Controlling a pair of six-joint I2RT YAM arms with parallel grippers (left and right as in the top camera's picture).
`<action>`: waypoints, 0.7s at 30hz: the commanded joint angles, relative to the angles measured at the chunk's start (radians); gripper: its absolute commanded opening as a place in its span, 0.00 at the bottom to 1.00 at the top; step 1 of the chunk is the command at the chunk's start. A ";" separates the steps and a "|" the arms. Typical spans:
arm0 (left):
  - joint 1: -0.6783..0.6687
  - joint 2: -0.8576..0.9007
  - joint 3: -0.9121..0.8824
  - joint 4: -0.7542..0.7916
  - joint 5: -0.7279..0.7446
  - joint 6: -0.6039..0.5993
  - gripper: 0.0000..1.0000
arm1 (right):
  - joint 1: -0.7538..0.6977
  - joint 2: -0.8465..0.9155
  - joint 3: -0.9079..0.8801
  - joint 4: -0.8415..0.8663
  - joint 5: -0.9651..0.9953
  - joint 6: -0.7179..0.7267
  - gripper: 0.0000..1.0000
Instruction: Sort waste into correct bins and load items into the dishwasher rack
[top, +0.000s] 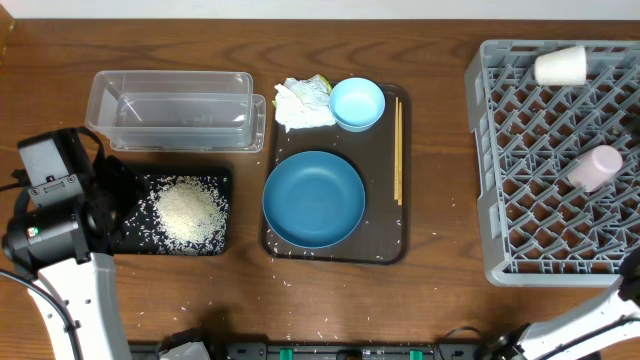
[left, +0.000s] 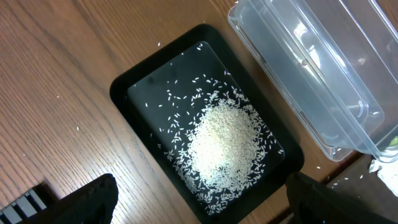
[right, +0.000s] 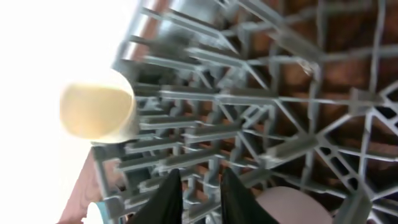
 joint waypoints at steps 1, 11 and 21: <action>0.005 0.004 0.008 0.000 -0.006 0.002 0.89 | 0.025 -0.103 0.024 0.006 0.015 -0.014 0.25; 0.005 0.004 0.008 0.000 -0.006 0.002 0.89 | 0.208 -0.171 0.024 0.022 0.199 -0.041 0.43; 0.005 0.004 0.008 0.000 -0.006 0.002 0.89 | 0.549 -0.163 0.024 0.076 0.714 -0.080 0.55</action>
